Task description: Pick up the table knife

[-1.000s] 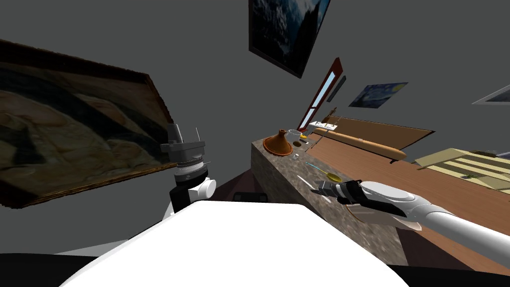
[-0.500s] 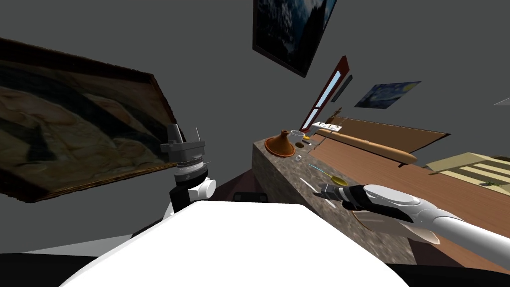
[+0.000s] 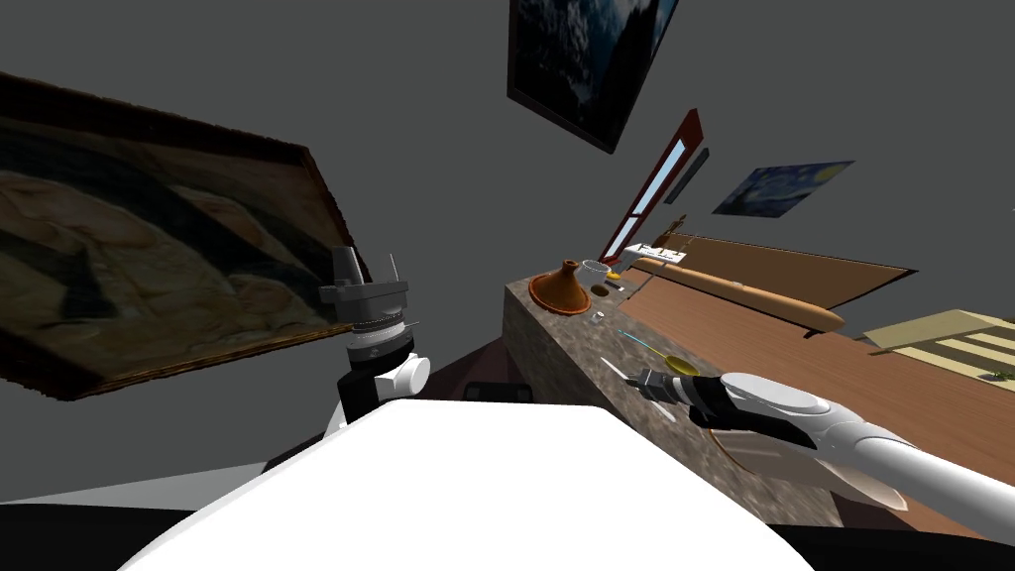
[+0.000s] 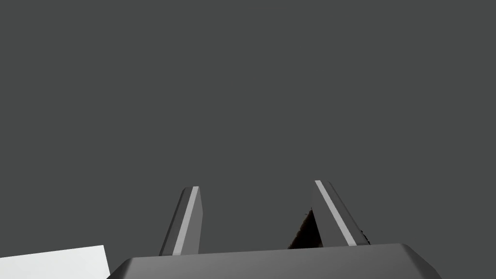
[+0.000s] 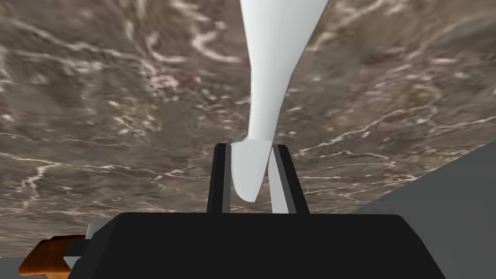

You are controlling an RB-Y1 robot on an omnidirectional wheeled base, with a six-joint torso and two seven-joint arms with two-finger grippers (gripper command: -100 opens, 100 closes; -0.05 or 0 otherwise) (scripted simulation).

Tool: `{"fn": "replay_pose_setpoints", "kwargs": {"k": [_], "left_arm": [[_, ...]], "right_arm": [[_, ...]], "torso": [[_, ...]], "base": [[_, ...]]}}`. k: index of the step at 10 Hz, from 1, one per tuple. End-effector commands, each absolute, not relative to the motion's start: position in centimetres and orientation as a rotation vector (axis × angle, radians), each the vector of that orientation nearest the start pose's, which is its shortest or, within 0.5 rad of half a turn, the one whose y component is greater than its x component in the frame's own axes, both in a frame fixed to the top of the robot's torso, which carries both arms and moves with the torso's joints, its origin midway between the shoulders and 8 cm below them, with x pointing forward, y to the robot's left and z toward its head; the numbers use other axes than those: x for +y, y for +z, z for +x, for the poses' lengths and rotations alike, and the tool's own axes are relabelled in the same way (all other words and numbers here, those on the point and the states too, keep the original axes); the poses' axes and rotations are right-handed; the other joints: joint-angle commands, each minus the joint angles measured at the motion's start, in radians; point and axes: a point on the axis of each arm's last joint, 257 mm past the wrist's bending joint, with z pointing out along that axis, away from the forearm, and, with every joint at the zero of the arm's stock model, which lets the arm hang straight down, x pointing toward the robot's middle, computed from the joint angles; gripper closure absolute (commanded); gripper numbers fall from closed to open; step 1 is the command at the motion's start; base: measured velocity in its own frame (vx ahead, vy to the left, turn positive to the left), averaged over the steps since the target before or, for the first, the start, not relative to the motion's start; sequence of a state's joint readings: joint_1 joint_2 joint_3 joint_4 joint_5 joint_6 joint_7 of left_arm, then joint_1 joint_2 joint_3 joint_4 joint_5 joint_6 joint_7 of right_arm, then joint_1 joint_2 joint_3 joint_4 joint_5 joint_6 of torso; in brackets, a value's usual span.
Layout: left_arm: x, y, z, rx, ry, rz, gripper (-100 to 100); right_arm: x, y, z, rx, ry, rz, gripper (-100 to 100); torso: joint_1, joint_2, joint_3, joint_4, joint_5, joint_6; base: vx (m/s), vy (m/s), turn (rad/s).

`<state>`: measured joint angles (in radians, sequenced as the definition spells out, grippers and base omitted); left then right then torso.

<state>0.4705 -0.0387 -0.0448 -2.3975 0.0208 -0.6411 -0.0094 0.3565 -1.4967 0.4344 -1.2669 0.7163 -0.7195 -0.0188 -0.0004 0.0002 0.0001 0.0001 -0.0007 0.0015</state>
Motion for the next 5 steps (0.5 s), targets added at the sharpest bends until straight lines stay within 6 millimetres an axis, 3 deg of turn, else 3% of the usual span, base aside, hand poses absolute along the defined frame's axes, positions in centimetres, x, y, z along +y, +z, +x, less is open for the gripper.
{"fn": "replay_pose_setpoints", "kwargs": {"k": [1,3,4,5], "left_arm": [[26.2,10.5,28.9,0.363,-1.41,-0.469,0],[26.2,10.5,28.9,0.363,-1.41,-0.469,0],[26.2,10.5,28.9,0.363,-1.41,-0.469,0],[26.2,10.5,28.9,0.363,-1.41,-0.469,0]], "right_arm": [[-55.3,-35.5,22.8,2.594,0.189,-0.768,100],[-55.3,-35.5,22.9,2.594,0.189,-0.769,100],[-55.3,-35.5,22.9,2.594,0.189,-0.769,0],[-55.4,-34.4,23.5,2.591,0.188,-0.78,100]], "torso": [[0.0,0.0,0.0,0.0,0.0,0.0],[-0.001,0.0,0.0,0.0,0.0,0.0],[-0.001,0.0,0.0,0.0,0.0,0.0],[-0.001,0.0,0.0,0.0,0.0,0.0]], "base": [[0.0,0.0,0.0],[0.0,0.0,0.0],[0.0,0.0,0.0],[-0.024,-0.005,-0.104]]}}
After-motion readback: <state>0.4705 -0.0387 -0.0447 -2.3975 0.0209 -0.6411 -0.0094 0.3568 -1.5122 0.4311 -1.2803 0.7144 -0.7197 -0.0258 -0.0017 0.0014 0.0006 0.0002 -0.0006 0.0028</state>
